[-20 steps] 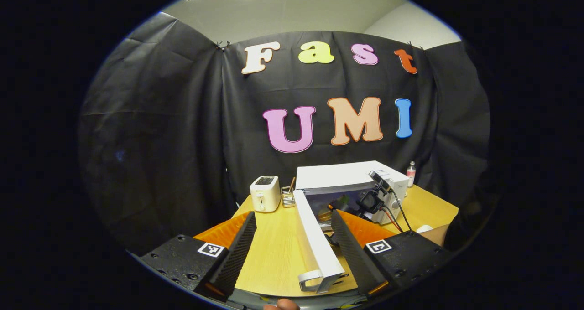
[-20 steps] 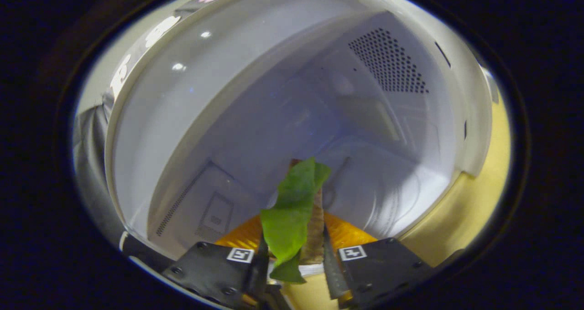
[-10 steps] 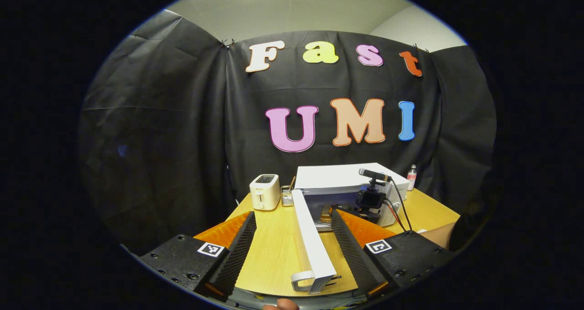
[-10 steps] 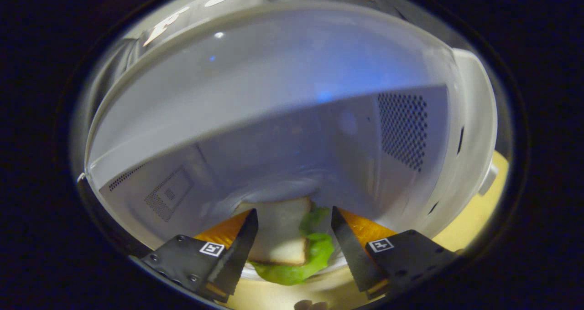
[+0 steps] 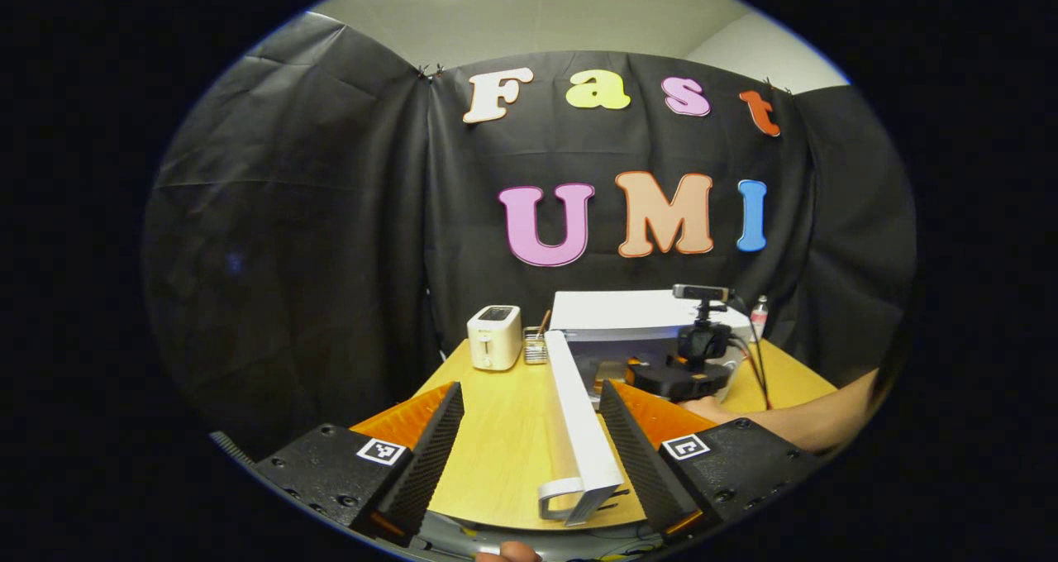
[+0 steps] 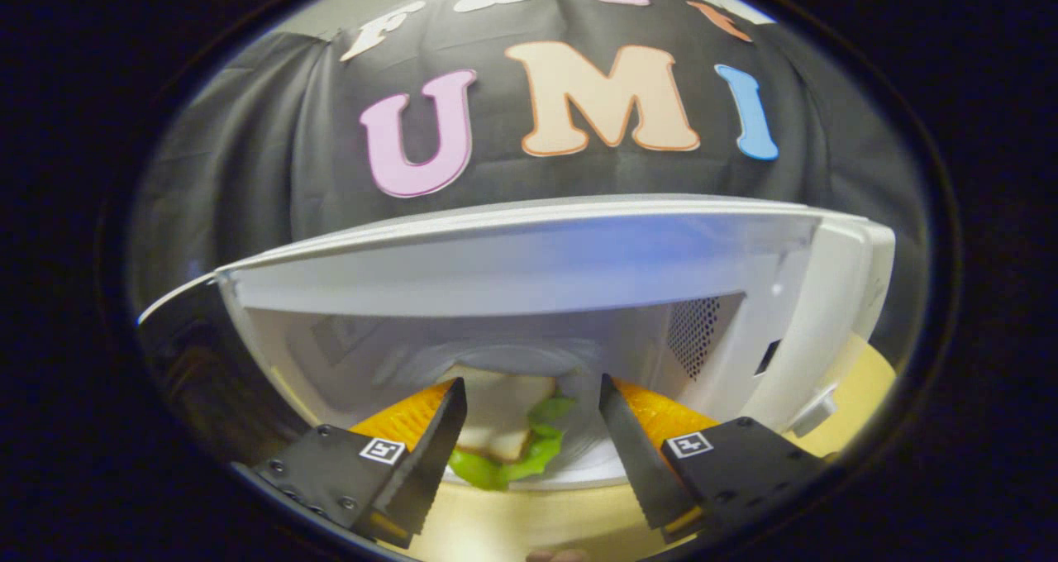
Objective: Open the microwave oven with the left hand, put the food in, and close the microwave oven.
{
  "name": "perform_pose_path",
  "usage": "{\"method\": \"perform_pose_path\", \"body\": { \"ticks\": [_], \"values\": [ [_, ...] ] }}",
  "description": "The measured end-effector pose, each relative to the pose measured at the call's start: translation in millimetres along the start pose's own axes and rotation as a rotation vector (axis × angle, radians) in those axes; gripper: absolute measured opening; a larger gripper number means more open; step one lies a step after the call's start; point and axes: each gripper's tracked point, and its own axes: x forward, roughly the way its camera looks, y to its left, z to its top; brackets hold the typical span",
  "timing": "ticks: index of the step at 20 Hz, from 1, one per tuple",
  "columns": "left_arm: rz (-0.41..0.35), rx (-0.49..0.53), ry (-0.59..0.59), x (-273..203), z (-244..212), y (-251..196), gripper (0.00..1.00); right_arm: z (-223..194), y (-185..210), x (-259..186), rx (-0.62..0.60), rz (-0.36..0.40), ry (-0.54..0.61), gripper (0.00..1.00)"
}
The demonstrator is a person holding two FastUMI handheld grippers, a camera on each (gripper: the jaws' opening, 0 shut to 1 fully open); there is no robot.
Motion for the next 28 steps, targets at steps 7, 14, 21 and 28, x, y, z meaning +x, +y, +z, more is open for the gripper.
{"method": "perform_pose_path", "body": {
  "ticks": [7, 14, 21, 28],
  "values": [
    [0.108, 0.036, 0.003, 1, -13, 32, 0.96, 42, -6, -78, -0.060, 0.131, -0.074, 0.92],
    [0.077, 0.006, 0.114, 4, -62, 41, 0.69, 123, -91, -144, -0.128, 0.067, -0.201, 0.94],
    [0.062, 0.039, 0.256, 9, -131, 45, 0.00, 176, -173, -184, -0.071, -0.059, -0.279, 0.94],
    [0.043, 0.037, 0.358, 10, -186, 27, 0.00, 208, -203, -214, -0.105, -0.107, -0.323, 0.99]
  ]
}}
